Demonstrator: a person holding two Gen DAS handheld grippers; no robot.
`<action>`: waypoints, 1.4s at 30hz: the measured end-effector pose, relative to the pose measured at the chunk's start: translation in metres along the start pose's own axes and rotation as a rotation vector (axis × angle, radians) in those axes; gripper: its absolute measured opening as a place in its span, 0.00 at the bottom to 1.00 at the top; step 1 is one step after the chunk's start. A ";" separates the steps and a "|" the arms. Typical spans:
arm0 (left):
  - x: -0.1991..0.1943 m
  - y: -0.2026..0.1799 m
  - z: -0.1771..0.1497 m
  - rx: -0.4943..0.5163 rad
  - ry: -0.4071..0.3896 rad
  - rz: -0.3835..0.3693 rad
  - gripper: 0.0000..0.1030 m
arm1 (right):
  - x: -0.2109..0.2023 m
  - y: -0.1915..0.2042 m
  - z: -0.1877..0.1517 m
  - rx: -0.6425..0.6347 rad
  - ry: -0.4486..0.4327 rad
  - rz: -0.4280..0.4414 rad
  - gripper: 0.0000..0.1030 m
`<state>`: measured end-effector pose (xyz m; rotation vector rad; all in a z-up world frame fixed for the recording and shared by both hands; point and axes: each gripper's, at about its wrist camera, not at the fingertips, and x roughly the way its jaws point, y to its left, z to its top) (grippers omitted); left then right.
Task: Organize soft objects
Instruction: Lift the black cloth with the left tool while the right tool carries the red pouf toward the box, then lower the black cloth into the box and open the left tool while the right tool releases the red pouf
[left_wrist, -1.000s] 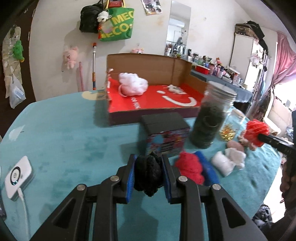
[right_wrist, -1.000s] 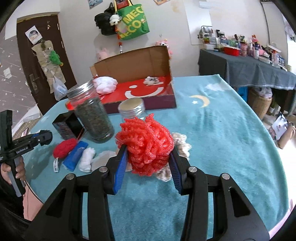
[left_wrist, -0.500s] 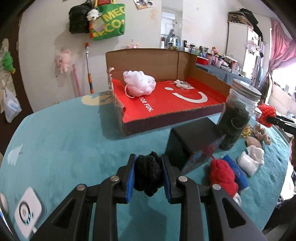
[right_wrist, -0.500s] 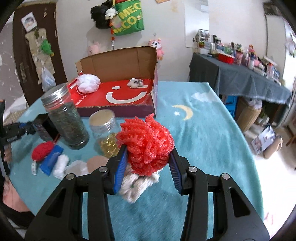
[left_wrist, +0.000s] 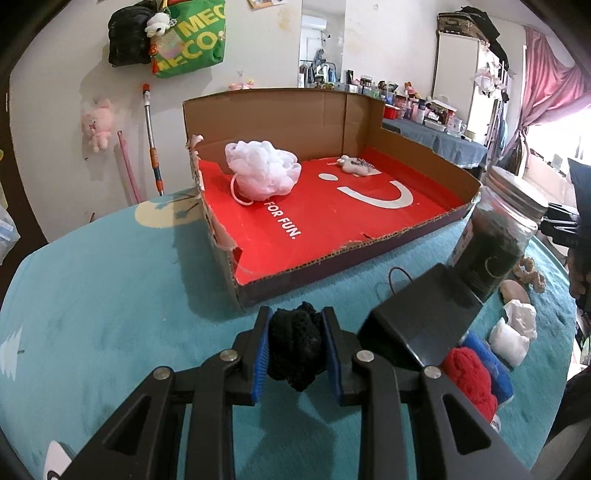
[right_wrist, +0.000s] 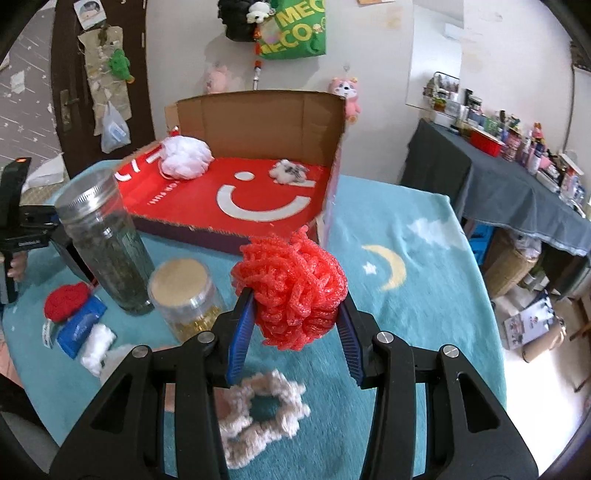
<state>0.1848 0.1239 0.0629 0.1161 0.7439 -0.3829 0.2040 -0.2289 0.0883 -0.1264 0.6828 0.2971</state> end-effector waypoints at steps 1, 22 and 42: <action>0.000 0.001 0.001 0.000 -0.001 -0.004 0.27 | 0.000 0.000 0.002 -0.002 -0.002 0.009 0.40; 0.009 -0.029 0.079 0.056 0.008 -0.115 0.27 | 0.031 0.002 0.063 -0.010 0.008 0.205 0.40; 0.136 -0.054 0.182 0.037 0.245 -0.018 0.28 | 0.194 0.021 0.197 0.143 0.312 0.252 0.41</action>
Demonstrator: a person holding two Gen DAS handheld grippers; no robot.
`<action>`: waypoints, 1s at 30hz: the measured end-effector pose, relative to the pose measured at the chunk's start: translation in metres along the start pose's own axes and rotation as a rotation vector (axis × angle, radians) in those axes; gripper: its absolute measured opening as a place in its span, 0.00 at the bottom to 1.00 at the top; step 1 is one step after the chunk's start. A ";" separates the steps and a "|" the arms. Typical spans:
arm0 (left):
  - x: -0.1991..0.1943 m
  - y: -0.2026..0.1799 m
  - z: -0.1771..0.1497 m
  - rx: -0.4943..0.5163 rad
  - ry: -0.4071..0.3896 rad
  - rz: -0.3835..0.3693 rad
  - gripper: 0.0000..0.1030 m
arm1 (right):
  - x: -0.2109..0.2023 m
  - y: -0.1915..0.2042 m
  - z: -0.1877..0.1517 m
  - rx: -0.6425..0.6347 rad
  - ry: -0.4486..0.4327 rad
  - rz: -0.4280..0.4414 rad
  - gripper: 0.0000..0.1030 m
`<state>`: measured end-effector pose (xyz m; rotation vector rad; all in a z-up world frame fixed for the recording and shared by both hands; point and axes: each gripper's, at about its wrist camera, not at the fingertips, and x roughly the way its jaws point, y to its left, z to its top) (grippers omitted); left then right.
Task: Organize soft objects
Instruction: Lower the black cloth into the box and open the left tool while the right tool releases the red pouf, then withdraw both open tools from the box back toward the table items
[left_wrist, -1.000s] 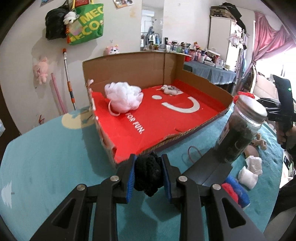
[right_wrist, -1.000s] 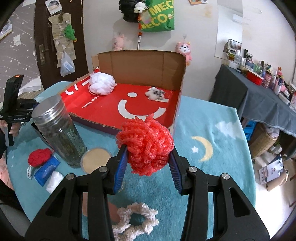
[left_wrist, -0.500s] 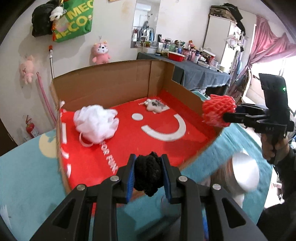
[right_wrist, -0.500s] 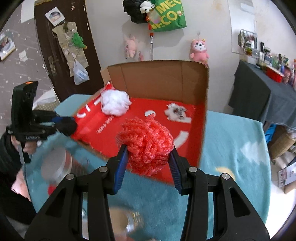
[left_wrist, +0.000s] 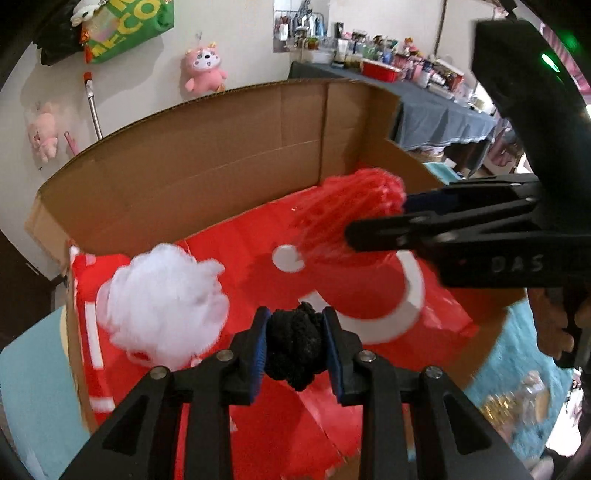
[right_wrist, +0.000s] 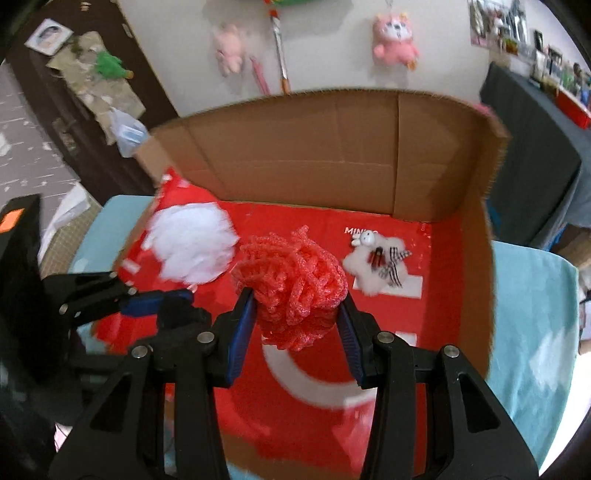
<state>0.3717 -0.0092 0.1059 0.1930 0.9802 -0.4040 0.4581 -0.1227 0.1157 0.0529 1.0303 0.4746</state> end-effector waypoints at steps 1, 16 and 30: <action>0.006 0.002 0.004 -0.001 0.008 0.008 0.28 | 0.006 -0.002 0.003 0.012 0.017 0.000 0.41; 0.046 0.028 0.019 -0.050 0.055 0.059 0.31 | 0.063 -0.011 0.036 0.076 0.111 -0.024 0.44; 0.057 0.013 0.025 -0.045 0.036 0.067 0.53 | 0.068 -0.006 0.034 0.075 0.120 -0.045 0.52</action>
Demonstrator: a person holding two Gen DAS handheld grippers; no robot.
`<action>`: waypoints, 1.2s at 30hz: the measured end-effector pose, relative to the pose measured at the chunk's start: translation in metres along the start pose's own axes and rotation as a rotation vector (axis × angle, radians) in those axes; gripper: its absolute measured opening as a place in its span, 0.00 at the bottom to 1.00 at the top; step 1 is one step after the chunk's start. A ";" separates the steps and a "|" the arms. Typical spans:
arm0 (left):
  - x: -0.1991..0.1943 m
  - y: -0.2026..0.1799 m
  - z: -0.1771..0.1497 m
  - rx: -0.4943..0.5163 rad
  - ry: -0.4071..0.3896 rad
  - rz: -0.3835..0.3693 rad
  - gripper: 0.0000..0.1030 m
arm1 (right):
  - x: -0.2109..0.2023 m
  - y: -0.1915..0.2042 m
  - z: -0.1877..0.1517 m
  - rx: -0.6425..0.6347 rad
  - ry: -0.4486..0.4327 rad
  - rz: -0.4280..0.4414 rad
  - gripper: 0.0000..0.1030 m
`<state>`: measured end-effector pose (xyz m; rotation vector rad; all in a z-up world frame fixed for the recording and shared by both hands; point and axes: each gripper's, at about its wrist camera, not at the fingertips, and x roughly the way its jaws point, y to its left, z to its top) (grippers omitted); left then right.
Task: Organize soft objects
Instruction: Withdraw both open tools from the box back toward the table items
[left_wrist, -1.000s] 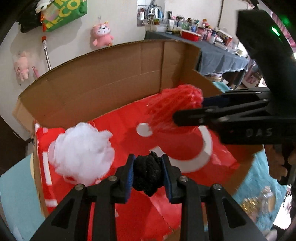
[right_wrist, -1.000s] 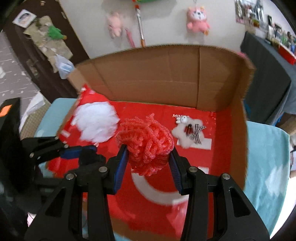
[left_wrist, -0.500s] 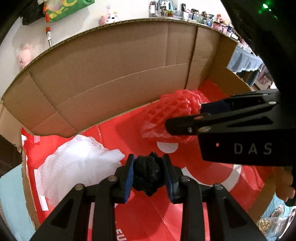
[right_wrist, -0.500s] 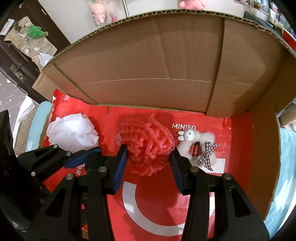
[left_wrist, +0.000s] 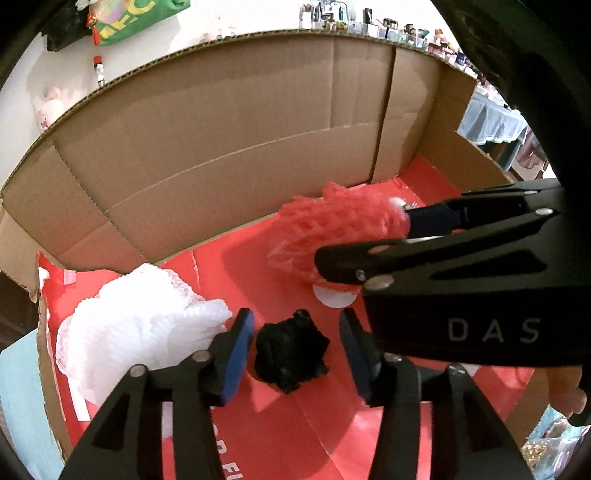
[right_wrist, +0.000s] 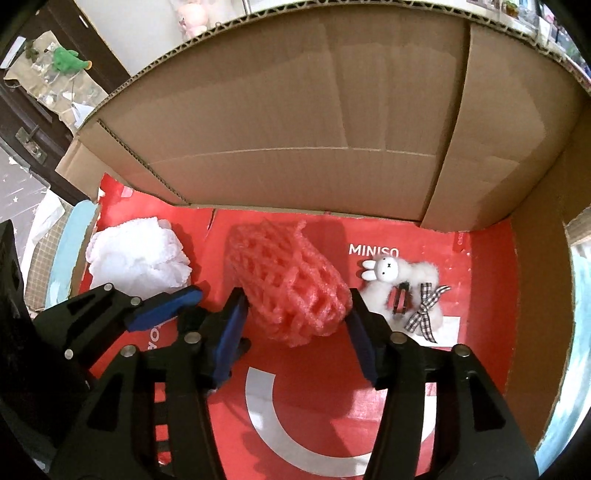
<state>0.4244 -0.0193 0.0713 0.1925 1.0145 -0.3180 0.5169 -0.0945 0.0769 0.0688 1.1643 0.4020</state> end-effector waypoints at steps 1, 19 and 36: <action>-0.001 -0.002 -0.001 0.000 -0.005 -0.003 0.55 | -0.001 0.001 -0.001 0.000 -0.005 -0.002 0.52; -0.104 -0.001 -0.028 -0.094 -0.183 0.030 0.85 | -0.112 -0.003 -0.039 0.037 -0.180 -0.037 0.68; -0.242 -0.027 -0.118 -0.179 -0.544 0.095 1.00 | -0.240 0.044 -0.164 -0.079 -0.513 -0.101 0.90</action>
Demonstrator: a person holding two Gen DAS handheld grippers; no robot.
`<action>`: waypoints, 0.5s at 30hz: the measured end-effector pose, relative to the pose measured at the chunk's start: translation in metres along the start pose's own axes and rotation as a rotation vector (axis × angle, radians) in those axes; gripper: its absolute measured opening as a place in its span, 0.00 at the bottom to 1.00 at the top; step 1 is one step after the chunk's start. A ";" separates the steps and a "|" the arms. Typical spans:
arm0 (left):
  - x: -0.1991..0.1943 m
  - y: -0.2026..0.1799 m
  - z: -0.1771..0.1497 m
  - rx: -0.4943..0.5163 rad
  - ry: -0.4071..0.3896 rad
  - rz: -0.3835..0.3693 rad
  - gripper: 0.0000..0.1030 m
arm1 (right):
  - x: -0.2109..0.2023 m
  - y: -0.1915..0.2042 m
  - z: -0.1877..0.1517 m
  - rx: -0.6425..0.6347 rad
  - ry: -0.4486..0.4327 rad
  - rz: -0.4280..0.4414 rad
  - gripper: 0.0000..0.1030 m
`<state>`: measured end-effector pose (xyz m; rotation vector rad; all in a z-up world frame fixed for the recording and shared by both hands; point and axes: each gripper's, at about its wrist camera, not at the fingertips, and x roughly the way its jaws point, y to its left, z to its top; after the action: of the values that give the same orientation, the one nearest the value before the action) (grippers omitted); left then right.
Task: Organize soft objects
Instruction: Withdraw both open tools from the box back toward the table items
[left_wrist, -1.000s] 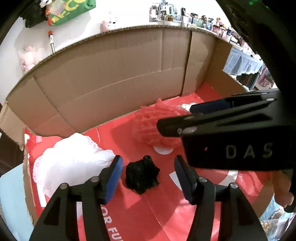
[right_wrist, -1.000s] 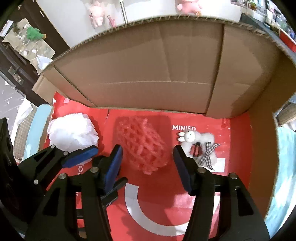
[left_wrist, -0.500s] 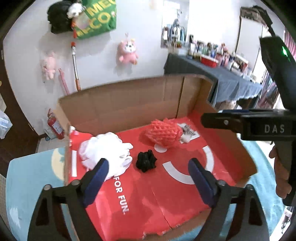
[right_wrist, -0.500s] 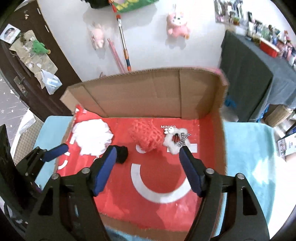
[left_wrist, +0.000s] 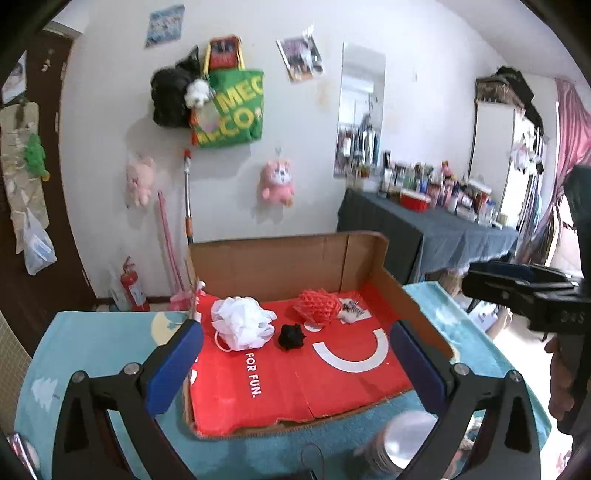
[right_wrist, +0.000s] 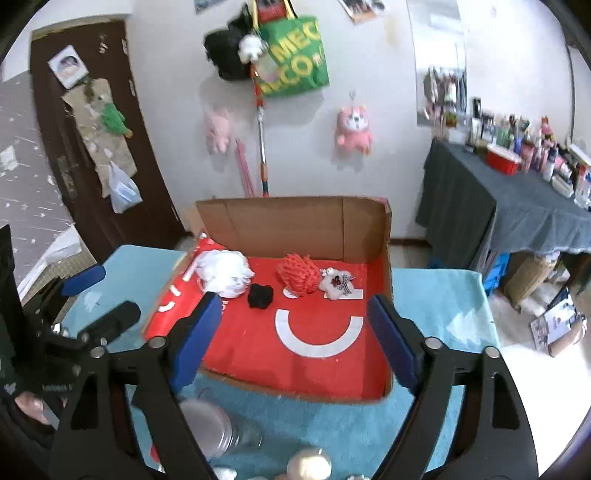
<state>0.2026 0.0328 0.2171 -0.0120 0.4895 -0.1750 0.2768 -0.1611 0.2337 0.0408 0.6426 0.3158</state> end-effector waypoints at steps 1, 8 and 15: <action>-0.009 -0.001 -0.003 -0.001 -0.022 0.005 1.00 | -0.010 0.002 -0.007 -0.006 -0.031 -0.004 0.90; -0.068 -0.019 -0.034 0.021 -0.152 0.007 1.00 | -0.075 0.016 -0.052 -0.062 -0.187 -0.051 0.90; -0.114 -0.037 -0.071 0.031 -0.232 -0.024 1.00 | -0.121 0.026 -0.103 -0.045 -0.260 -0.035 0.90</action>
<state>0.0639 0.0177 0.2098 -0.0079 0.2551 -0.2016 0.1171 -0.1791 0.2248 0.0267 0.3774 0.2857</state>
